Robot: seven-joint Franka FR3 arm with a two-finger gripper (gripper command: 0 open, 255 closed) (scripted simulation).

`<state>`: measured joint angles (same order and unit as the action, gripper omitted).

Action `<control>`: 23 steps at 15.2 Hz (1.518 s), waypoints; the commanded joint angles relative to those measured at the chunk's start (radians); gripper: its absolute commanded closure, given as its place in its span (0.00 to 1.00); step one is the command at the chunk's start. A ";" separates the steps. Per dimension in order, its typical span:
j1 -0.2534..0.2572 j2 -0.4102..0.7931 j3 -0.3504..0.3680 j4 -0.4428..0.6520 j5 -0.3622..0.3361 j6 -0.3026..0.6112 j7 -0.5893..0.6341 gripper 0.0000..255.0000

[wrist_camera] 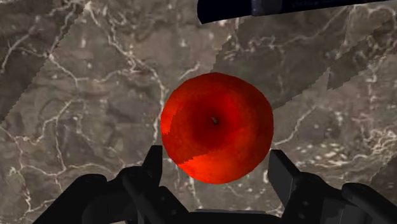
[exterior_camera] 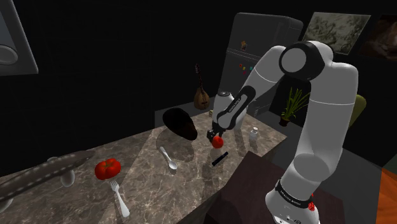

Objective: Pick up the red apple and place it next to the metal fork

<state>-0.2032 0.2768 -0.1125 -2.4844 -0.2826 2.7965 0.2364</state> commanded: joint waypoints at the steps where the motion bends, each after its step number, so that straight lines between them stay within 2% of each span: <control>1: -0.002 -0.031 0.004 -0.007 0.006 -0.024 -0.007 1.00; 23: -0.003 -0.318 0.024 0.012 0.074 -0.328 -0.087 1.00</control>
<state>-0.2067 -0.0328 -0.0890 -2.4789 -0.2117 2.4835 0.1523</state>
